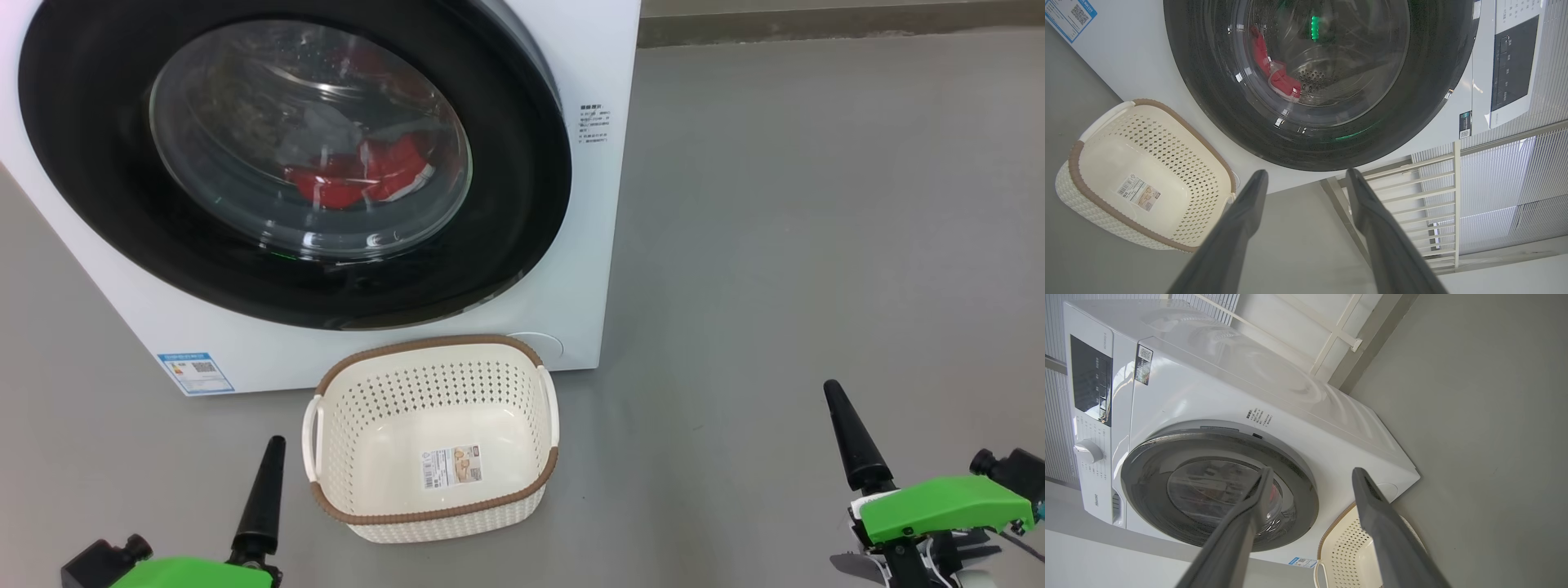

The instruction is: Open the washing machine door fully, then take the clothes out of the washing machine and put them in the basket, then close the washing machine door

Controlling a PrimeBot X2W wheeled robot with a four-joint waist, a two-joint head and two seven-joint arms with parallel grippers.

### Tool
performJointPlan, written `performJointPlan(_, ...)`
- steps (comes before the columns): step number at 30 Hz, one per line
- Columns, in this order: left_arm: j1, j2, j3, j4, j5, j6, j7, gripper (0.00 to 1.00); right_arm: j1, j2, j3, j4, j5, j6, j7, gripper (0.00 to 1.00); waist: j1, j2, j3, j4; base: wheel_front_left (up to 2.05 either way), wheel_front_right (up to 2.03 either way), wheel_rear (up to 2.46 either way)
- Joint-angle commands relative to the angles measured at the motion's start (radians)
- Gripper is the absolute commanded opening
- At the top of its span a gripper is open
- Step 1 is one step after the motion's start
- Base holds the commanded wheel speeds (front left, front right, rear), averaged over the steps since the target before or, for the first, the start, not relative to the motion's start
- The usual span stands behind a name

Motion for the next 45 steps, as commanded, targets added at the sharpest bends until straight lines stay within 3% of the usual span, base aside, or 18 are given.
performJointPlan(1, -0.05, 0.006, 0.013, -0.031, 0.053, -0.003, -0.016, 1.0, -0.065, -0.01, 0.005, -0.035, -0.056, 0.004, -0.014, 1.0, -0.0001, 0.0, 0.001, 0.0, 0.0, 0.0, 0.0)
performJointPlan(24, -0.08, 0.006, 0.014, -0.091, 0.42, 0.012, -0.08, 1.0, -0.097, -0.009, 0.033, -0.053, -0.399, 0.005, -0.078, 1.0, -0.0001, 0.0, 0.006, -0.003, 0.0, 0.0, 0.0)
performJointPlan(45, -0.112, 0.008, -0.007, -0.095, 0.661, 0.021, -0.142, 1.0, -0.126, -0.01, 0.062, -0.056, -0.64, 0.007, -0.14, 1.0, -0.0001, 0.0, 0.005, 0.002, 0.0, 0.0, 0.0)
